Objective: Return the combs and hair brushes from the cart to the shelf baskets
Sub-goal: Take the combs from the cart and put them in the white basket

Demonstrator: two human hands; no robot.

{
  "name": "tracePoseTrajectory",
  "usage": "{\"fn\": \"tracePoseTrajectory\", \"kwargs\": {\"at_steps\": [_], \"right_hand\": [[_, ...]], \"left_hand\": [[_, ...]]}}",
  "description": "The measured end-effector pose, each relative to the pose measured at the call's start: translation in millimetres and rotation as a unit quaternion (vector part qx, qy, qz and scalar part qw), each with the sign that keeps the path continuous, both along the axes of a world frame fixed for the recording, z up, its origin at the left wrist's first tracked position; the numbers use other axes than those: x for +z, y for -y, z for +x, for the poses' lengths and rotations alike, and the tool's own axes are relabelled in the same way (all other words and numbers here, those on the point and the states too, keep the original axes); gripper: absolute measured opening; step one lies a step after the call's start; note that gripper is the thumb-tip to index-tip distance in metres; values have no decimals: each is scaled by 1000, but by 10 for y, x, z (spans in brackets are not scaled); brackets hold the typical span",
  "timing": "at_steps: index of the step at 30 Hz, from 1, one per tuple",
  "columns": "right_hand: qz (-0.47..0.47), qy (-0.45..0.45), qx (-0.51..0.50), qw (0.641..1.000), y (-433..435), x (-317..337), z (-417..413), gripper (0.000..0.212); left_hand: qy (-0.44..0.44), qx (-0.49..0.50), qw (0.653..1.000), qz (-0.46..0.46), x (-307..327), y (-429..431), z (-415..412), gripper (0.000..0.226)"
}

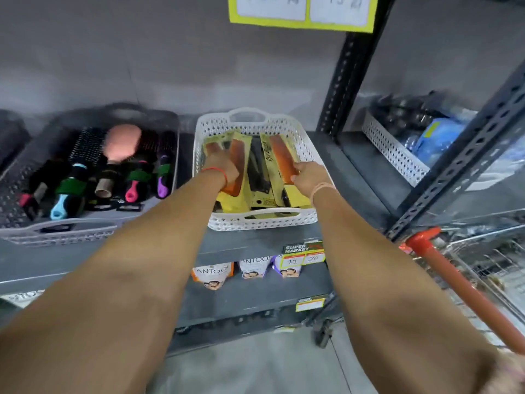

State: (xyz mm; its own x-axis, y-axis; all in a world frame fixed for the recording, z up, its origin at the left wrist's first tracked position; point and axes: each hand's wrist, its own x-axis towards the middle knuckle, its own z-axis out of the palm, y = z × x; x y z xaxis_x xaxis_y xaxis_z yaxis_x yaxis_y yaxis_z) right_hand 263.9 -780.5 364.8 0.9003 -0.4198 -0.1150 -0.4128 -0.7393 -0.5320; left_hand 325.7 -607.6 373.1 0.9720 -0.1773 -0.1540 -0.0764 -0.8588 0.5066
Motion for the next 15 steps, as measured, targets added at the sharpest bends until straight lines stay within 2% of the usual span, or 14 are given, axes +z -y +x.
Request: {"fn": "tracePoseTrajectory", "kwargs": {"at_steps": [2, 4, 7, 9, 12, 15], "right_hand": [[-74, -26, 29, 996, -27, -28, 16, 43], [-131, -41, 38, 990, -51, -21, 25, 40], [-173, -65, 44, 982, -65, -31, 22, 41], [-192, -54, 43, 979, -83, -29, 7, 42], [-214, 88, 9, 973, -270, 98, -35, 41], [-223, 221, 29, 949, -780, 304, -35, 46]], "left_hand": [[12, 32, 999, 13, -3, 28, 17, 55], [31, 31, 996, 73, 16, 54, -36, 63], [50, 22, 991, 124, -15, 8, -87, 75], [63, -13, 990, 127, -23, -43, -82, 70], [153, -73, 979, 116, 57, -292, -82, 59], [268, -43, 960, 69, 225, -818, -144, 56]]}}
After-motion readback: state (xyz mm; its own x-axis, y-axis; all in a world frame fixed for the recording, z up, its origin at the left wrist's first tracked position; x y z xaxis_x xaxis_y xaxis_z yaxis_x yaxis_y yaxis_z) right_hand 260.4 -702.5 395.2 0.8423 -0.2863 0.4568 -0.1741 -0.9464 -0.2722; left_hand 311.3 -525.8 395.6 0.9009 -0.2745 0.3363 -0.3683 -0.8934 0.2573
